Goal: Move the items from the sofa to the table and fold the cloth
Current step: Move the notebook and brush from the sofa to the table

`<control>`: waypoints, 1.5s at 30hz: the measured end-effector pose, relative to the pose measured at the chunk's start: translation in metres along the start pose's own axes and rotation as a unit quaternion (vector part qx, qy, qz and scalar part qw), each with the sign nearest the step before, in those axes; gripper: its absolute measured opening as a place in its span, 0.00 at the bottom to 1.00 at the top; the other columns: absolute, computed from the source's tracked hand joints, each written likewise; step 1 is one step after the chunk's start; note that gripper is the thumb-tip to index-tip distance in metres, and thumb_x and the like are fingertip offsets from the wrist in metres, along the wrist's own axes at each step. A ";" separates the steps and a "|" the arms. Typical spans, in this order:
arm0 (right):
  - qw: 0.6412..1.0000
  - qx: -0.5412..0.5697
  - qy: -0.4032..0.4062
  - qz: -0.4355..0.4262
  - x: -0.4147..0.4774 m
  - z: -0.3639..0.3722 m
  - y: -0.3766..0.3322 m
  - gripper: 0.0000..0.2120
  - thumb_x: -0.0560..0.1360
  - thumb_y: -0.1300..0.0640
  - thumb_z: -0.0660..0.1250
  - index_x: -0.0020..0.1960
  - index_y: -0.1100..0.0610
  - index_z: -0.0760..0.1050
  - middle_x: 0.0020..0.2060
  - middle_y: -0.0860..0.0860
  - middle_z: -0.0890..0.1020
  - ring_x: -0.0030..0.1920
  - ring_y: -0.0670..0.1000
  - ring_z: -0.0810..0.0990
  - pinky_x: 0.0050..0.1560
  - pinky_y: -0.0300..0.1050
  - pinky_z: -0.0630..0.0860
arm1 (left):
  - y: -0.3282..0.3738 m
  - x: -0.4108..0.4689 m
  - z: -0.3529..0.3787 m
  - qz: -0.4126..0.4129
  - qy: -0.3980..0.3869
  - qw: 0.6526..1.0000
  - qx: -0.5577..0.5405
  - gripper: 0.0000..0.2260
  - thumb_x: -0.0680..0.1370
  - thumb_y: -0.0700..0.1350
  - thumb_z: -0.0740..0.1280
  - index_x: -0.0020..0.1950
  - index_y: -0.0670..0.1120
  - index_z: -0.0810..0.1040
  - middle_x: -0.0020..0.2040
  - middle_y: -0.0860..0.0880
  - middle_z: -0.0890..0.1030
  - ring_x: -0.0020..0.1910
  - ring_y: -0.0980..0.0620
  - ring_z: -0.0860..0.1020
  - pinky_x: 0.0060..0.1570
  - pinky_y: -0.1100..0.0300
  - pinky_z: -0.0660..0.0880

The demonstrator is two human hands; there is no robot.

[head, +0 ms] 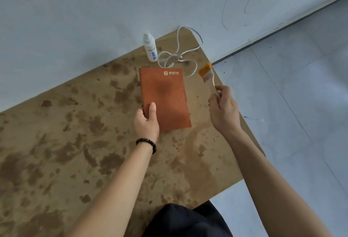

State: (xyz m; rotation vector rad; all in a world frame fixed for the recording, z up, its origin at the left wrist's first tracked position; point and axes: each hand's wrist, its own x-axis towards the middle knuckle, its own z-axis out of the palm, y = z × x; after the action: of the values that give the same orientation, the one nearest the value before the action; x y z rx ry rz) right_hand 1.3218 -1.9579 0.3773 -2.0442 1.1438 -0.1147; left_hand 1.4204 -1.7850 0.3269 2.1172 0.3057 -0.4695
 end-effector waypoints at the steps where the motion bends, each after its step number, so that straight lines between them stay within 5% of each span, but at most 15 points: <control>1: 1.000 0.012 0.002 0.017 0.010 0.008 0.003 0.12 0.82 0.56 0.54 0.64 0.55 0.67 0.43 0.47 0.79 0.43 0.47 0.77 0.41 0.46 0.72 | -0.005 0.005 0.010 -0.017 -0.005 1.000 0.003 0.17 0.79 0.57 0.63 0.46 0.43 0.73 0.42 0.49 0.78 0.42 0.47 0.78 0.44 0.54 0.75; 6: 0.990 0.070 -0.014 0.118 0.045 0.042 0.022 0.16 0.81 0.55 0.56 0.68 0.54 0.67 0.49 0.45 0.77 0.48 0.46 0.77 0.53 0.47 0.75 | -0.022 0.011 0.023 -0.024 -0.037 0.998 0.045 0.22 0.79 0.54 0.63 0.71 0.48 0.65 0.60 0.51 0.78 0.53 0.52 0.77 0.51 0.61 0.69; 12: 0.989 0.036 -0.027 0.143 0.062 0.053 0.030 0.18 0.81 0.53 0.56 0.70 0.54 0.67 0.54 0.48 0.80 0.54 0.52 0.77 0.56 0.50 0.75 | -0.032 -0.006 0.006 -0.049 -0.039 0.994 0.093 0.21 0.78 0.50 0.66 0.68 0.46 0.67 0.51 0.53 0.77 0.49 0.51 0.77 0.47 0.63 0.68; 22: 0.994 -0.032 -0.002 0.104 0.069 0.062 0.034 0.16 0.83 0.52 0.56 0.68 0.54 0.70 0.58 0.50 0.75 0.52 0.46 0.71 0.54 0.39 0.65 | -0.018 0.011 0.019 -0.042 -0.071 0.989 0.125 0.14 0.77 0.52 0.68 0.55 0.46 0.68 0.40 0.53 0.77 0.40 0.48 0.77 0.39 0.58 0.69; 27: 0.996 -0.041 0.013 0.082 0.072 0.062 0.034 0.18 0.83 0.53 0.56 0.71 0.53 0.68 0.53 0.46 0.73 0.53 0.47 0.74 0.56 0.42 0.69 | 0.012 0.044 0.050 0.009 -0.066 0.988 0.141 0.17 0.77 0.53 0.67 0.56 0.41 0.69 0.45 0.48 0.78 0.45 0.43 0.78 0.43 0.55 0.72; 30: 0.996 -0.061 0.015 0.068 0.076 0.061 0.035 0.17 0.82 0.53 0.56 0.71 0.52 0.69 0.61 0.50 0.73 0.54 0.47 0.74 0.58 0.43 0.70 | 0.016 0.044 0.056 0.027 -0.065 0.976 0.205 0.20 0.77 0.56 0.65 0.59 0.43 0.68 0.52 0.46 0.78 0.50 0.40 0.78 0.44 0.53 0.71; 34: 0.987 -0.159 -0.008 0.000 0.079 0.065 0.036 0.18 0.81 0.54 0.57 0.71 0.50 0.71 0.62 0.54 0.71 0.63 0.56 0.69 0.64 0.48 0.65 | -0.008 0.033 0.045 0.172 -0.027 0.931 0.320 0.34 0.74 0.59 0.68 0.73 0.41 0.63 0.66 0.40 0.68 0.59 0.41 0.71 0.55 0.49 0.71; 40: 0.973 -0.223 -0.057 -0.029 0.070 0.063 0.037 0.20 0.82 0.55 0.53 0.74 0.47 0.64 0.64 0.54 0.67 0.63 0.59 0.64 0.64 0.54 0.62 | -0.027 0.039 0.028 0.229 -0.118 0.897 0.360 0.31 0.79 0.60 0.58 0.77 0.43 0.59 0.74 0.41 0.57 0.65 0.41 0.64 0.67 0.50 0.62; 45: 0.957 -0.259 -0.130 -0.029 0.064 0.053 0.028 0.26 0.81 0.57 0.53 0.78 0.51 0.53 0.69 0.57 0.63 0.67 0.62 0.63 0.67 0.58 0.62 | -0.020 0.044 0.011 0.217 -0.183 0.892 0.351 0.29 0.80 0.59 0.55 0.77 0.45 0.58 0.75 0.43 0.57 0.70 0.41 0.61 0.69 0.48 0.64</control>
State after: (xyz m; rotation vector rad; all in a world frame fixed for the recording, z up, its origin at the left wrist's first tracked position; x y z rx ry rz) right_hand 1.3631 -1.9842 0.3046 -2.4558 1.0185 0.4612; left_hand 1.4494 -1.7814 0.2870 2.6123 -0.6425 -0.7706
